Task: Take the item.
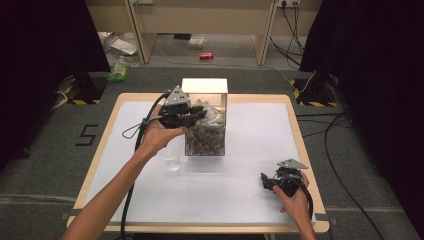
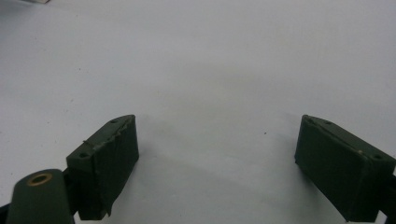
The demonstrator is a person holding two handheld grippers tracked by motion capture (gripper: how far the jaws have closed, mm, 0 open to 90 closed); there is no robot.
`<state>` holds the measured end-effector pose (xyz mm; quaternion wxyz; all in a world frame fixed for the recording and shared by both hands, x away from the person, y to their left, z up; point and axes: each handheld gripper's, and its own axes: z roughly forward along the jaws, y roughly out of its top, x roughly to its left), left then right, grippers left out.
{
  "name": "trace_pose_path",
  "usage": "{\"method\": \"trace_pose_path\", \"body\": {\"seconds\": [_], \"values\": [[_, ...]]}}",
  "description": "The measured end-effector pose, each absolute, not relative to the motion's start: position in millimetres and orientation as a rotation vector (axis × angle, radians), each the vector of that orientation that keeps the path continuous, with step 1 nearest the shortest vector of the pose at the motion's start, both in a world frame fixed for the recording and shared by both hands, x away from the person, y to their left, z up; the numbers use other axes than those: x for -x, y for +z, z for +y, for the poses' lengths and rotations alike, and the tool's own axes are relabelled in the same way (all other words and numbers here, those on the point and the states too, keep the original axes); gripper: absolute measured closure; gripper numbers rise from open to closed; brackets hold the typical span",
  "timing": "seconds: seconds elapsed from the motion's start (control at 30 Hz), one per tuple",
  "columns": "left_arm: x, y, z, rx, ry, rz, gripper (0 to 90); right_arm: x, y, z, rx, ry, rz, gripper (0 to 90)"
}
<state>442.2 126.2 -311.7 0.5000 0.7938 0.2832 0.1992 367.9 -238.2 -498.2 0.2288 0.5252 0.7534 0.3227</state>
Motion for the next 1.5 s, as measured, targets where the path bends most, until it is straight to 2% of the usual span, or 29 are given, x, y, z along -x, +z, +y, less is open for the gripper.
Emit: {"method": "trace_pose_path", "body": {"seconds": [0.2,0.4,0.57,1.5], "values": [[-443.2,-313.6,125.3,-1.936,0.484,0.687,77.7,-367.8,-498.2,-238.1,-1.446,0.888,2.074,14.0],[-442.0,-312.9,124.1,-1.933,0.512,0.673,85.2,-367.8,-498.2,-238.2,-1.446,0.889,2.074,14.0],[-436.9,-305.0,126.4,-1.902,0.528,0.654,87.3,-367.8,-498.2,-238.2,-1.446,0.888,2.074,14.0],[-416.6,-254.2,155.8,-1.769,0.525,0.61,88.7,-367.9,-498.3,-238.2,-1.445,0.888,2.074,14.0]]}}
